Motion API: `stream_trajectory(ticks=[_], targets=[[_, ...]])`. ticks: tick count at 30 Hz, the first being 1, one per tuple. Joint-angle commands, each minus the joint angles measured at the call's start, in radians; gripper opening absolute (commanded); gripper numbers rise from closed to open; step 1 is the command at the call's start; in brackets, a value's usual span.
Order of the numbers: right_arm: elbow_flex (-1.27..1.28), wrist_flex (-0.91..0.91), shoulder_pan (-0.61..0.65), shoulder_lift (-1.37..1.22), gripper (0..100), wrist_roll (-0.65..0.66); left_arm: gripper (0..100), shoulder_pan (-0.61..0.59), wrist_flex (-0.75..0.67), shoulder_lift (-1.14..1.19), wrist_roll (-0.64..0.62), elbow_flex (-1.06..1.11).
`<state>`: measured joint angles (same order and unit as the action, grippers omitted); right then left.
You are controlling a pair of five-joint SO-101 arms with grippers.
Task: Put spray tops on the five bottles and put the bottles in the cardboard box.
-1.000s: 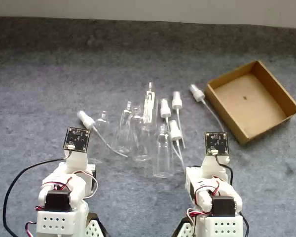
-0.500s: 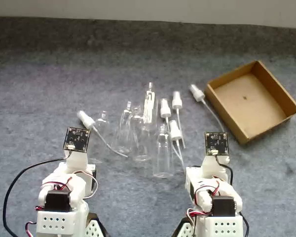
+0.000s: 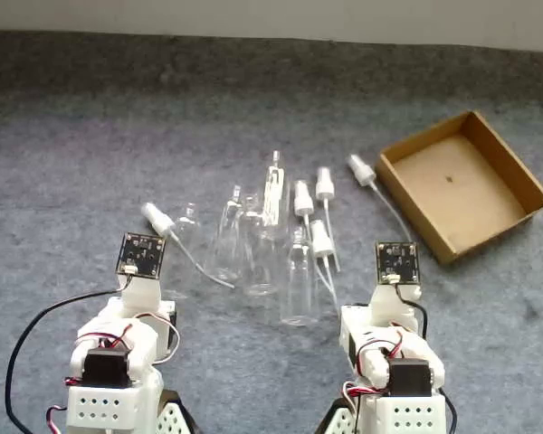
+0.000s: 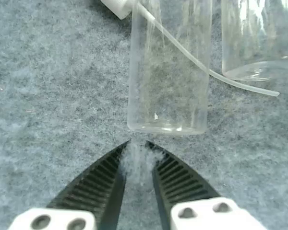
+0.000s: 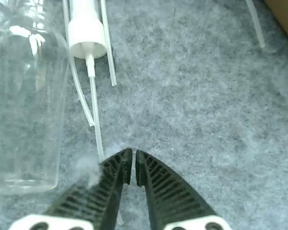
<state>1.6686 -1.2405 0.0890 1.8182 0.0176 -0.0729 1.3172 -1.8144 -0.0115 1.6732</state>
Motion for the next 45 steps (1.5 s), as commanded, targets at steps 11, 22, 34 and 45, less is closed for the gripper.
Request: stream_trajectory(ticks=[11,22,34,45], targets=[[0.117,-0.004,0.002,0.005,0.5,-0.005,1,0.019,0.003,0.002,0.008,0.021],[0.117,-0.004,0.001,0.005,0.5,-0.008,1,0.019,0.003,0.002,0.008,0.021],[0.117,-0.004,-0.004,0.005,0.5,-0.005,1,0.019,0.003,0.002,0.008,0.021],[0.116,0.234,-0.005,0.005,0.5,-0.003,1,0.019,0.003,0.002,0.008,0.021]])
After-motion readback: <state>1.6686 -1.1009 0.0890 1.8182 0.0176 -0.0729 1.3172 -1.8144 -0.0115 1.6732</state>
